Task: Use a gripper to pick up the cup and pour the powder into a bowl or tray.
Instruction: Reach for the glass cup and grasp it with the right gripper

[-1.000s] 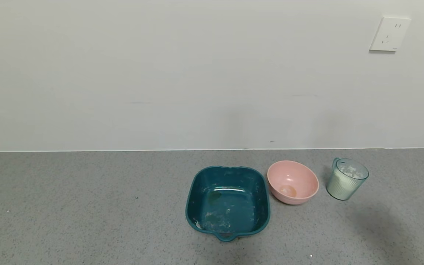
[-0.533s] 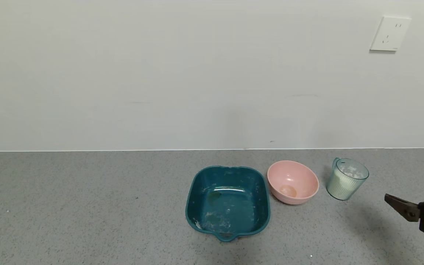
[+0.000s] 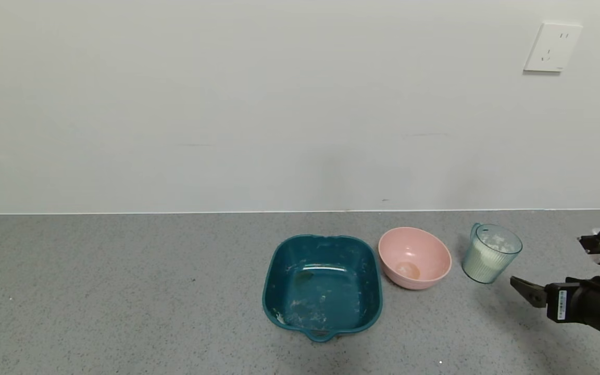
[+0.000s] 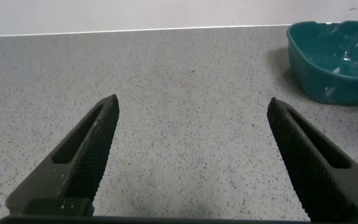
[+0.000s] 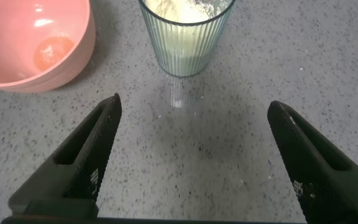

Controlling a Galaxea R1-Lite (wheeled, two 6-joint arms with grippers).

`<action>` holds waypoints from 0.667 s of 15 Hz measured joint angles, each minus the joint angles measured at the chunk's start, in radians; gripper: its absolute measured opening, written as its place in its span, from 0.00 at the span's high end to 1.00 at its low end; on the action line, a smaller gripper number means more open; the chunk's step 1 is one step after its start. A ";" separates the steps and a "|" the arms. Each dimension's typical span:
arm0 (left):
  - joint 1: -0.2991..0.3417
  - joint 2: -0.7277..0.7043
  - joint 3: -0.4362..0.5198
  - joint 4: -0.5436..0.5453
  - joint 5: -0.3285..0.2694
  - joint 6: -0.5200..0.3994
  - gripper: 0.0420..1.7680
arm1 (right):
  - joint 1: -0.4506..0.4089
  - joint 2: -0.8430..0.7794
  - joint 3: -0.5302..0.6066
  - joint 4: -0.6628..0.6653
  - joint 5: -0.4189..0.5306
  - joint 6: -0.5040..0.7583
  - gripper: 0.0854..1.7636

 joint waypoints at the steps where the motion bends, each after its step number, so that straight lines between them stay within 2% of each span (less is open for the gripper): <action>1: 0.000 0.000 0.000 0.000 0.000 0.000 0.03 | 0.002 0.040 0.005 -0.053 0.000 0.001 0.03; 10: 0.000 0.000 0.000 0.000 0.000 0.000 0.03 | 0.013 0.349 0.020 -0.419 0.008 0.001 0.03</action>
